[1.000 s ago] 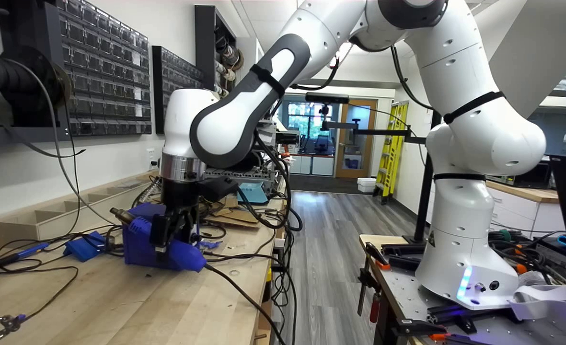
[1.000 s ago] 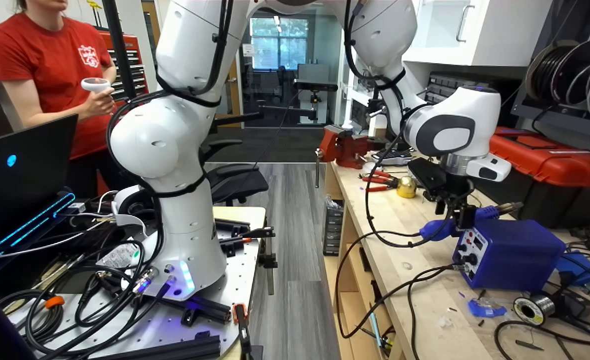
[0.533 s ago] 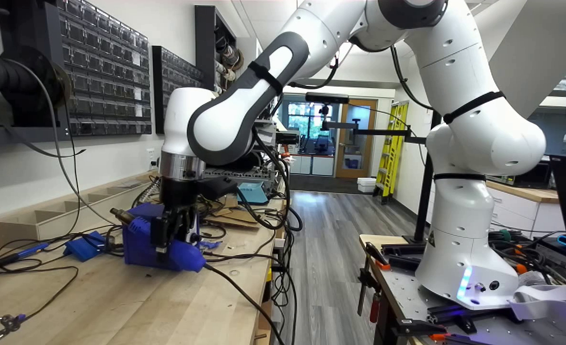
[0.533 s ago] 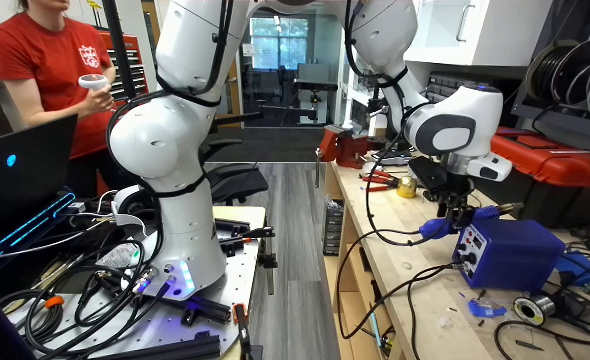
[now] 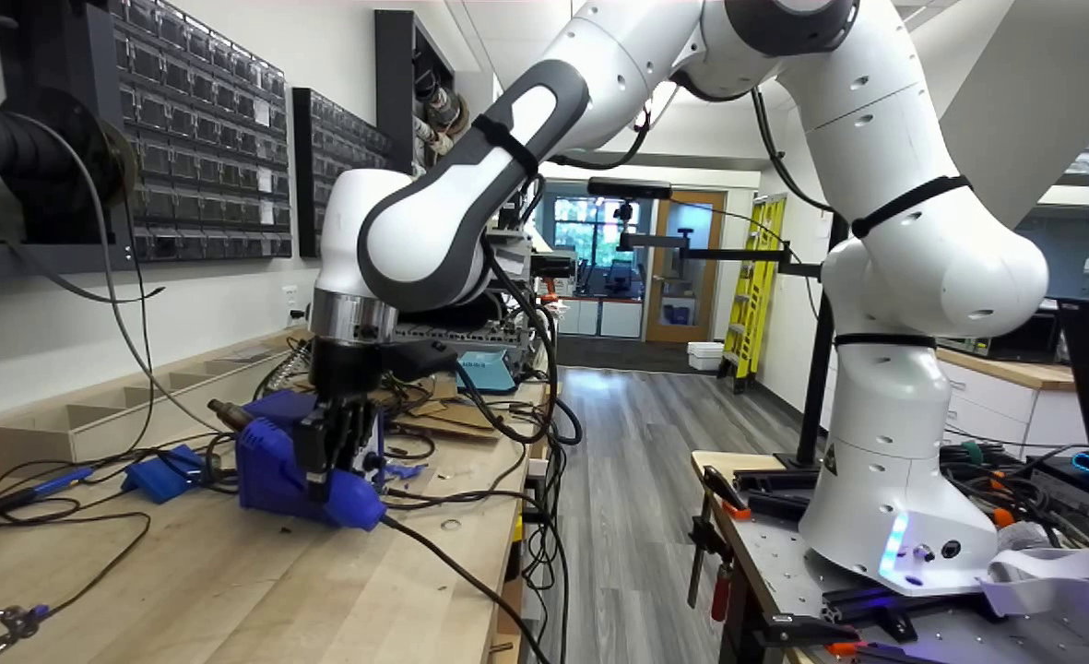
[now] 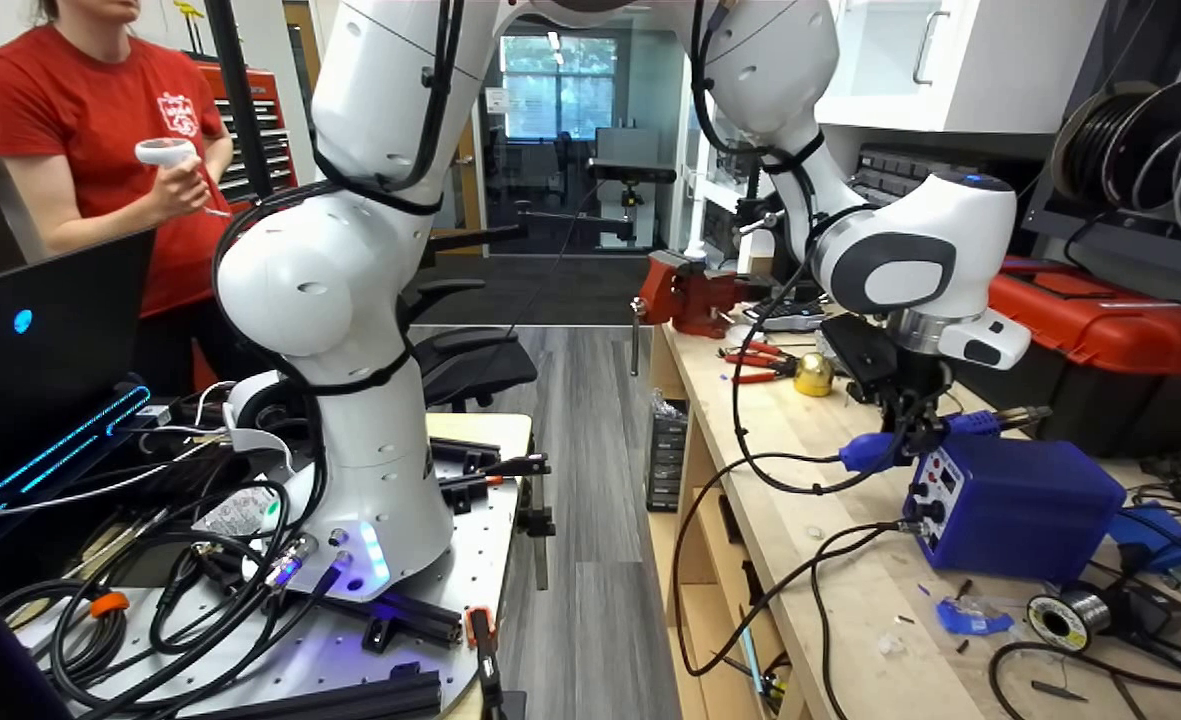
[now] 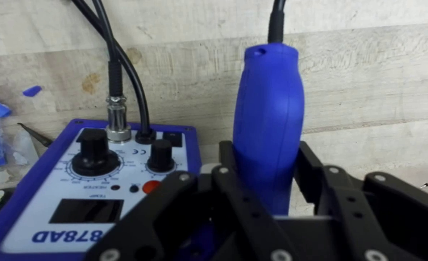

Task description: Pick up the blue tool

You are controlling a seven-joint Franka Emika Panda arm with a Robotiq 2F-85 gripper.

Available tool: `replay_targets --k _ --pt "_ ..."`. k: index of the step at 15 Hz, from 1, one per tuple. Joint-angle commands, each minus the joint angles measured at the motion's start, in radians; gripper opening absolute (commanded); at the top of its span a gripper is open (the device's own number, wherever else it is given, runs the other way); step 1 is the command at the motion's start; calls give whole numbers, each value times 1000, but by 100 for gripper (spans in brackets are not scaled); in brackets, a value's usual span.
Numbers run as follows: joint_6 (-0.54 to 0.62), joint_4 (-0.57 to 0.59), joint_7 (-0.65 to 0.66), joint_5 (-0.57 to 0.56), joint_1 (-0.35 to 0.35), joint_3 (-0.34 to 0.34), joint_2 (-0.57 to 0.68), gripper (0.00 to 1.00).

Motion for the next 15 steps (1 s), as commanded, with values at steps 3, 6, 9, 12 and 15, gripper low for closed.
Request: replay_targets --k 3,6,9,12,15 --pt "54 -44 -27 12 -4 14 -63 17" --pt "96 -79 -24 4 5 15 -98 17" --pt "150 -116 -30 6 5 25 -135 17" --pt "194 -131 -43 10 3 40 -164 17" --pt "220 -133 -70 26 -3 70 -177 17"
